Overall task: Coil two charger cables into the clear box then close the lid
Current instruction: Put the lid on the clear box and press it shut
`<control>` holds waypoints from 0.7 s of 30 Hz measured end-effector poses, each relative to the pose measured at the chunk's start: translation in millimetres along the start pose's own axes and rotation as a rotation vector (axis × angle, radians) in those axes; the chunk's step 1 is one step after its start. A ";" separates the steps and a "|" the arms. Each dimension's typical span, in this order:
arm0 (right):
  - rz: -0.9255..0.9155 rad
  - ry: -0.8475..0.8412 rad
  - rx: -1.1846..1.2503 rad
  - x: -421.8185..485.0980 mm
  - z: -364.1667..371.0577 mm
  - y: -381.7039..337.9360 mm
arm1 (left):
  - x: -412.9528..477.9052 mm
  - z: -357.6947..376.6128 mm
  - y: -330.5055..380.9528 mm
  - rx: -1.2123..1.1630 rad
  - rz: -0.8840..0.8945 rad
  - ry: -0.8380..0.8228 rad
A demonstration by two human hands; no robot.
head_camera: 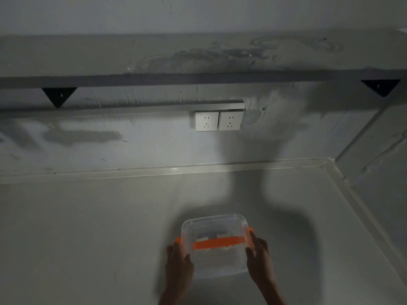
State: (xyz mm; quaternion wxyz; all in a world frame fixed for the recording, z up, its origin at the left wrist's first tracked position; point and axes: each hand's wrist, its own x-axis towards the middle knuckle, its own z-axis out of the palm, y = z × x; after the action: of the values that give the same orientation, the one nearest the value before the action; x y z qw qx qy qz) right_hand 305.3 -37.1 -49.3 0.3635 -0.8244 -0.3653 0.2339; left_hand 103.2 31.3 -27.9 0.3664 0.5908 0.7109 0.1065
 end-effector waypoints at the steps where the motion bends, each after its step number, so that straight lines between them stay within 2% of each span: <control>1: 0.008 -0.004 -0.001 -0.2 0.2 -1.9 | 0.4 2.1 -3.5 -0.008 0.005 -0.004; 9: 0.043 -0.002 -0.063 -1.9 -0.9 8.5 | 7.8 4.9 -11.1 0.002 0.074 -0.002; 21: 0.070 0.063 -0.058 -22.2 8.0 33.6 | 4.8 14.9 -12.4 -0.017 0.073 0.024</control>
State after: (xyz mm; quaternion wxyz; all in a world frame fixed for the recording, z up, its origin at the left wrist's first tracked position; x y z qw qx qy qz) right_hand 300.7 -66.6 -77.5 0.3426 -0.8537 -0.3313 0.2097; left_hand 103.2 28.1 -47.6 0.3587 0.6119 0.6923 0.1327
